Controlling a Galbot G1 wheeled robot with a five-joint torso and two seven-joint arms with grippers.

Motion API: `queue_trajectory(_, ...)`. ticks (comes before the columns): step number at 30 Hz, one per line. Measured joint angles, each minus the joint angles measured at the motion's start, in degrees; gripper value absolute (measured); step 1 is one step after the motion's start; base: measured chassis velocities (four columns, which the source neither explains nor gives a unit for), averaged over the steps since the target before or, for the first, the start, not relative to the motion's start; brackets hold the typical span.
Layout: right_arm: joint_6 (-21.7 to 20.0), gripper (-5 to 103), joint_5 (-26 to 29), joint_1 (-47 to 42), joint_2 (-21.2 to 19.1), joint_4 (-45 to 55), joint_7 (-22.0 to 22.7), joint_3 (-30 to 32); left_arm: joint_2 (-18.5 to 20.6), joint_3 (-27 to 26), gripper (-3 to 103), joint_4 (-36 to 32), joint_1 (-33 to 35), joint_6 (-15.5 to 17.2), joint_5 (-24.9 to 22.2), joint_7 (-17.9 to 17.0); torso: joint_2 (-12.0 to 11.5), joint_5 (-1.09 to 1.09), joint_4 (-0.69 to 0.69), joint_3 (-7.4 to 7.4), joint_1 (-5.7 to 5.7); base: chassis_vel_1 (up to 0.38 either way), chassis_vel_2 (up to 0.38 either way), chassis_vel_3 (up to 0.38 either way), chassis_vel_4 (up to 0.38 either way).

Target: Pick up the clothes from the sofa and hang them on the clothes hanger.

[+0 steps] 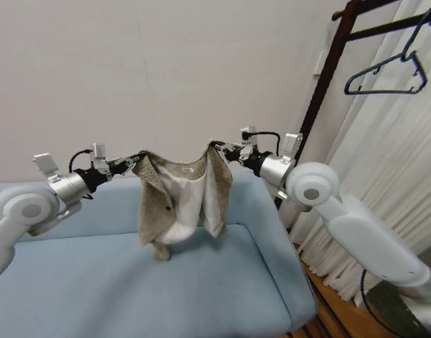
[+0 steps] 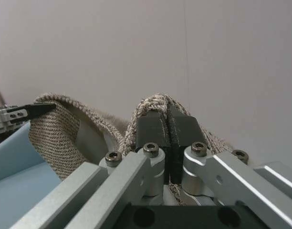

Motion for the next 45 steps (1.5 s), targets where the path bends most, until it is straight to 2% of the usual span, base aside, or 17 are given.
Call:
queue_trajectory(4, -1.5, 0, 8.9, 2.1, -5.9, 4.8, 0.4, 1.2, 2.8, -6.7, 1, -7.5, 5.5, 0.2, -3.8, -0.6, 0.0, -0.04, -0.03, -0.01, -0.02, 0.0, 0.0, 0.0, 0.0)
queue_trajectory(5, -1.5, 0, 8.9, 2.1, -5.9, 4.8, 0.4, 1.2, 2.8, -6.7, 1, -7.5, 5.5, 0.2, -3.8, -0.6, 0.0, -0.04, -0.03, -0.01, -0.02, 0.0, 0.0, 0.0, 0.0)
queue_trajectory(10, -3.8, 0, 23.9, 8.2, -17.5, 11.3, -0.2, 6.1, 7.2, -12.7, 1, -14.1, 3.0, 0.1, -8.5, -0.1, 0.0, -0.02, -0.02, -0.01, -0.02, 0.0, 0.0, 0.0, 0.0)
queue_trajectory(11, -3.8, 0, 23.9, 8.2, -17.5, 11.3, -0.2, 6.1, 7.2, -12.7, 1, -14.1, 3.0, 0.1, -8.5, -0.1, 0.0, -0.02, -0.02, -0.01, -0.02, 0.0, 0.0, 0.0, 0.0)
queue_trajectory(14, -3.5, 0, 31.7, 8.1, -27.7, 17.3, -0.5, 10.7, 9.4, -13.9, 1, -16.7, -0.6, 0.6, -12.7, -0.4, 0.0, -0.01, -0.1, -0.02, -0.03, 0.0, 0.0, 0.0, 0.0)
queue_trajectory(17, -3.3, 0, 35.0, 8.1, -30.8, 19.3, -0.1, 12.1, 10.1, -17.4, 1, -18.2, 0.6, 1.8, -15.3, -2.0, 0.0, 0.01, -0.1, -0.02, -0.03, 0.0, 0.0, 0.0, 0.0)
queue_trajectory(20, -3.3, 0, 37.1, 7.1, -32.6, 21.8, 1.7, 12.5, 8.5, -19.3, 1, -20.0, 3.0, 4.6, -18.6, -8.7, 0.0, -0.02, -0.04, -0.02, -0.04, 0.0, 0.0, 0.0, 0.0)
queue_trajectory(21, -3.3, 0, 37.0, 6.9, -32.5, 21.9, 1.9, 12.4, 8.3, -19.3, 1, -20.0, 3.1, 4.7, -18.7, -9.1, 0.0, -0.03, -0.03, -0.02, -0.04, 0.0, 0.0, 0.0, 0.0)
queue_trajectory(22, -4.1, 0, 34.1, 4.3, -31.0, 22.7, 4.6, 11.1, 5.2, -17.6, 1, -20.1, 5.0, 6.5, -19.3, -16.3, 0.0, -0.05, -0.03, 0.0, -0.03, 0.0, 0.0, 0.0, 0.0)
queue_trajectory(23, -4.1, 0, 34.1, 4.3, -31.0, 22.7, 4.6, 11.1, 5.2, -17.6, 1, -20.1, 5.0, 6.5, -19.3, -16.3, 0.0, -0.05, -0.03, 0.0, -0.03, 0.0, 0.0, 0.0, 0.0)
queue_trajectory(24, -4.7, 0, 31.4, 1.9, -29.4, 22.8, 6.7, 10.3, 3.1, -16.0, 1, -19.9, 6.5, 7.3, -19.3, -20.6, 0.0, -0.04, -0.02, 0.01, -0.02, 0.0, 0.0, 0.0, 0.0)
queue_trajectory(26, -5.8, 0, 26.7, -3.4, -26.8, 22.4, 9.0, 9.9, -0.7, -14.2, 1, -18.7, 10.5, 9.1, -17.8, -24.3, 0.0, -0.06, -0.04, 0.02, 0.0, 0.0, 0.0, 0.0, 0.0)
queue_trajectory(30, -6.0, 0, 13.4, -17.0, -23.2, 20.3, 7.6, 9.5, -6.0, -12.2, 1, -17.2, 19.5, 10.0, -11.9, -24.5, 0.0, -0.02, -0.01, 0.02, 0.01, 0.0, 0.0, 0.0, 0.0)
queue_trajectory(34, -4.3, 0, -3.4, -31.1, -15.4, 14.3, 3.0, 6.0, -12.5, -2.0, 1, -9.0, 23.5, 8.8, -0.1, -23.3, 0.0, 0.02, -0.03, 0.01, -0.01, 0.0, 0.0, 0.0, 0.0)
queue_trajectory(35, -4.3, 0, -3.4, -31.1, -15.4, 14.3, 3.0, 6.0, -12.5, -2.0, 1, -9.0, 23.5, 8.8, -0.1, -23.3, 0.0, 0.02, -0.03, 0.01, -0.01, 0.0, 0.0, 0.0, 0.0)
queue_trajectory(40, 0.3, 0, -17.6, -31.9, -6.7, 1.3, -3.0, 0.0, -19.4, 14.7, 1, 6.8, 13.2, 2.4, 13.0, -22.6, 0.0, -0.05, -0.02, 0.02, 0.0, 0.0, 0.0, 0.0, 0.0)
queue_trajectory(45, 4.4, 0, -25.1, -28.7, -2.5, -7.8, -6.8, -2.3, -24.0, 23.5, 1, 17.8, 4.0, -1.9, 19.2, -20.8, 0.0, -0.03, -0.06, 0.02, 0.01, 0.0, 0.0, 0.0, 0.0)
